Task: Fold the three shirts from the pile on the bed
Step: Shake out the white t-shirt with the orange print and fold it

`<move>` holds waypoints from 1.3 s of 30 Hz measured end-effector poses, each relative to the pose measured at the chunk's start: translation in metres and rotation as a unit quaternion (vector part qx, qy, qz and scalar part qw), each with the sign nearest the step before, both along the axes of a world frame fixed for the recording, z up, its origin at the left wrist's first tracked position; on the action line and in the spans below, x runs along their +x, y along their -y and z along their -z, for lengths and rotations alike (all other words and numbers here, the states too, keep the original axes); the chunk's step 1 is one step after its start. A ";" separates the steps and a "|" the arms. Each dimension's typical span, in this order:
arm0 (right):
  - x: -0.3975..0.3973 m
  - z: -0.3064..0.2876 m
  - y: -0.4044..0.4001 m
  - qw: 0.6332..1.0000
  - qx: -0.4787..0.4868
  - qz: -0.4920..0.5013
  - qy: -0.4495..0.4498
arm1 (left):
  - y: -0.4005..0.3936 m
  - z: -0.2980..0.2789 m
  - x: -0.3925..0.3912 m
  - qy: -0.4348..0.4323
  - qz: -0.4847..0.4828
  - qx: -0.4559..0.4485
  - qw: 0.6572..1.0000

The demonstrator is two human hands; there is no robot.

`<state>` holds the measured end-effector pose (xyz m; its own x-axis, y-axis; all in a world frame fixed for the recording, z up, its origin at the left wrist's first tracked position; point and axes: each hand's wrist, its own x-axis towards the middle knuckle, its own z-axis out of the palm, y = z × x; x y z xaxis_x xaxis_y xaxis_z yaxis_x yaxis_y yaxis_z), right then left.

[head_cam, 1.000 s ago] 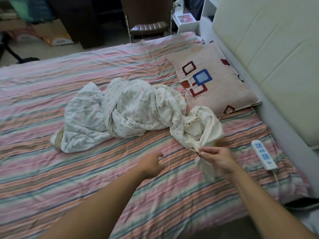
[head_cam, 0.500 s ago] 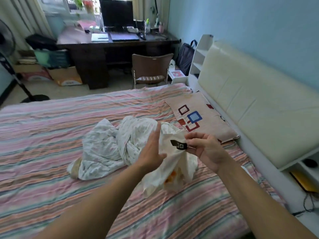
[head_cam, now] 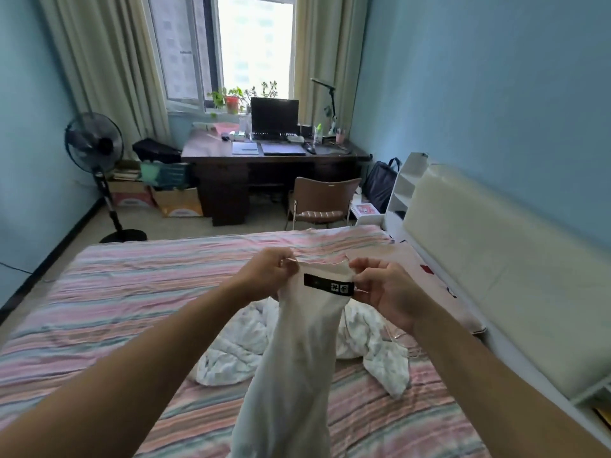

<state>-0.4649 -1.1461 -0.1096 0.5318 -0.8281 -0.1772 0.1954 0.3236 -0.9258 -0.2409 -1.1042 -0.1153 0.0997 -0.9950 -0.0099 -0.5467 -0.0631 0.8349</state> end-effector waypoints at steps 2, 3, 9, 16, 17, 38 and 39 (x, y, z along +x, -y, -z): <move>0.015 -0.008 -0.005 1.000 -0.014 -0.025 -0.010 | -0.008 -0.014 0.011 -0.019 -0.007 -0.017 1.000; 0.023 -0.012 -0.006 0.998 -0.034 -0.039 -0.028 | -0.012 -0.021 0.016 -0.041 -0.007 -0.023 0.999; 0.069 -0.039 -0.021 0.957 -0.173 -0.140 -0.183 | -0.021 -0.052 0.031 -0.067 0.035 -0.062 0.995; 0.108 -0.061 -0.023 0.894 -0.306 -0.159 -0.287 | -0.020 -0.073 0.043 -0.137 -0.011 -0.131 0.982; 0.115 -0.063 -0.024 0.902 -0.308 -0.140 -0.269 | -0.020 -0.076 0.044 -0.153 -0.009 -0.132 0.979; 0.148 -0.138 0.001 0.995 0.027 0.085 -0.051 | -0.073 0.056 0.042 0.120 -0.087 0.084 0.985; 0.147 -0.141 0.002 0.995 0.027 0.087 -0.048 | -0.073 0.067 0.040 0.120 -0.086 0.087 0.985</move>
<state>-0.3175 -1.1478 0.0313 0.3598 -0.8943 -0.2661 0.1651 0.3417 -0.9252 -0.2007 -1.0311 -0.1827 0.2870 -0.9485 -0.1338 -0.6961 -0.3025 0.6511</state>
